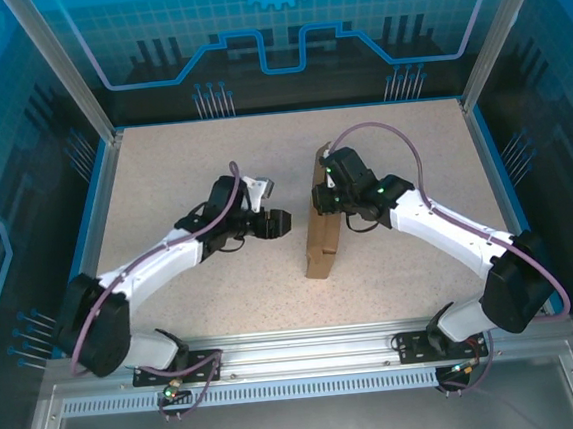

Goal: Fold the paper box

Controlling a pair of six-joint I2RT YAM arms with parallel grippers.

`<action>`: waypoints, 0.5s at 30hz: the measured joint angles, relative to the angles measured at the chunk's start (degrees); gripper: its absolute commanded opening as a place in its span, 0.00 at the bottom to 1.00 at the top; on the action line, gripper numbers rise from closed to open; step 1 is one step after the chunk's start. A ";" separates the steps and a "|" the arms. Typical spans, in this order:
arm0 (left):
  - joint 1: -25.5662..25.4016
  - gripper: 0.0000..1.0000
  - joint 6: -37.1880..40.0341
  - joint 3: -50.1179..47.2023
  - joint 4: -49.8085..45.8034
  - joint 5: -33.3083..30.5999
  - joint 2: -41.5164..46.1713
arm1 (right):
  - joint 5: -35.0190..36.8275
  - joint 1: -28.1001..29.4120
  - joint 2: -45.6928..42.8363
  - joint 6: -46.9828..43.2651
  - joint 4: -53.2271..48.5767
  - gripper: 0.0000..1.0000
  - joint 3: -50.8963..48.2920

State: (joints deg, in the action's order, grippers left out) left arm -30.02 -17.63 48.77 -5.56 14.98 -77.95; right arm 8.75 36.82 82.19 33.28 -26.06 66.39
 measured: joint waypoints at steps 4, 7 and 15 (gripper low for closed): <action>-3.08 0.65 -1.64 -3.39 2.34 -1.84 4.85 | -0.17 0.00 -0.09 0.15 0.90 0.14 -0.59; -7.06 0.68 -2.29 -6.43 4.35 -4.09 8.41 | -0.20 0.00 -0.28 0.20 1.57 0.14 -1.07; -16.33 0.78 -2.95 -11.50 8.96 -10.97 14.64 | -0.24 0.00 -0.44 0.17 2.21 0.13 -1.53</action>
State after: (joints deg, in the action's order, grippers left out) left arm -46.35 -20.58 37.28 3.40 4.01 -63.31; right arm 8.51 36.82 81.76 33.45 -23.86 64.86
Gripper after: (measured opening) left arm 0.757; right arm 0.138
